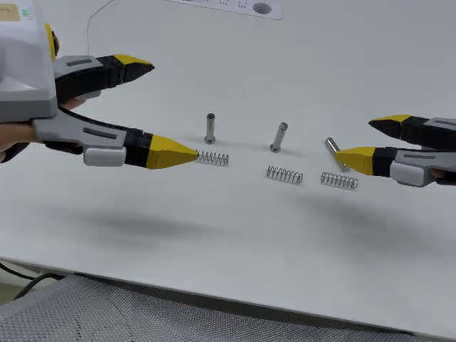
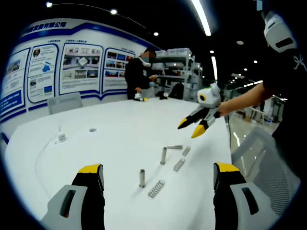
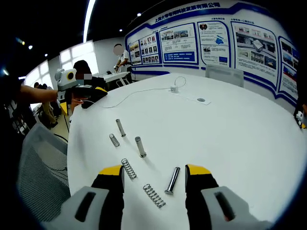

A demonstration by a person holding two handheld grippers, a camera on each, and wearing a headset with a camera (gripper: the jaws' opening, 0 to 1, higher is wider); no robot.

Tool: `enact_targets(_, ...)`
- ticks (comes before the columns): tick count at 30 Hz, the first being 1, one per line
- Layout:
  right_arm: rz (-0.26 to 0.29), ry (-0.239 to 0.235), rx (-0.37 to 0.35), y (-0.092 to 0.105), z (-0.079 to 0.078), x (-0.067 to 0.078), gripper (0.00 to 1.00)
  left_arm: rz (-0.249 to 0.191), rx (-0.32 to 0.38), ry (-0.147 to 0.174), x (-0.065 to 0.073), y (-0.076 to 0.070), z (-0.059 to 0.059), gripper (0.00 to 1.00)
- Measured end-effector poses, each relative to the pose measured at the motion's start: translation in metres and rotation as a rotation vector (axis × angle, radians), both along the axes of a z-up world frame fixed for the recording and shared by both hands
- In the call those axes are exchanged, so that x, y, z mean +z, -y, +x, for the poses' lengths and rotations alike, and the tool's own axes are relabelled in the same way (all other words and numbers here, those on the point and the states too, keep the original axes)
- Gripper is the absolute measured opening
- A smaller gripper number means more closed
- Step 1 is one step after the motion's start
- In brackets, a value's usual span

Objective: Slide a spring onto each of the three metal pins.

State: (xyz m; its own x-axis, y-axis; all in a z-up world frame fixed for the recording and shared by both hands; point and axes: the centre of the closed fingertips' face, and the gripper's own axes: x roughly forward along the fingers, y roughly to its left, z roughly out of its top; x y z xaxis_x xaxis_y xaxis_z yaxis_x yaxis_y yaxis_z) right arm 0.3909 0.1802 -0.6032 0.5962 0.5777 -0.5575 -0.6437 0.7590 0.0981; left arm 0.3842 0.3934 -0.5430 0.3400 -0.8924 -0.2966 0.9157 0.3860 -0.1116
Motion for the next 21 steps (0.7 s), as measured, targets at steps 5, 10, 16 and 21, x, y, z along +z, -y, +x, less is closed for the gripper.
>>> enact_targets(5,0.018,-0.062,-0.044,-0.001,0.006,-0.012,0.41,0.002,0.004,-0.001,-0.001,-0.001,0.001,0.97)
enact_targets(10,-0.012,-0.078,-0.068,0.003,0.017,-0.024,0.35,0.0,0.009,-0.008,-0.001,-0.001,0.002,0.97)
enact_targets(16,-0.024,-0.146,-0.099,0.002,0.027,-0.042,0.3,0.002,0.014,-0.016,-0.004,0.0,0.003,0.97)
enact_targets(21,-0.038,-0.168,-0.133,0.001,0.039,-0.052,0.28,-0.001,0.016,-0.018,-0.003,-0.001,0.005,0.97)
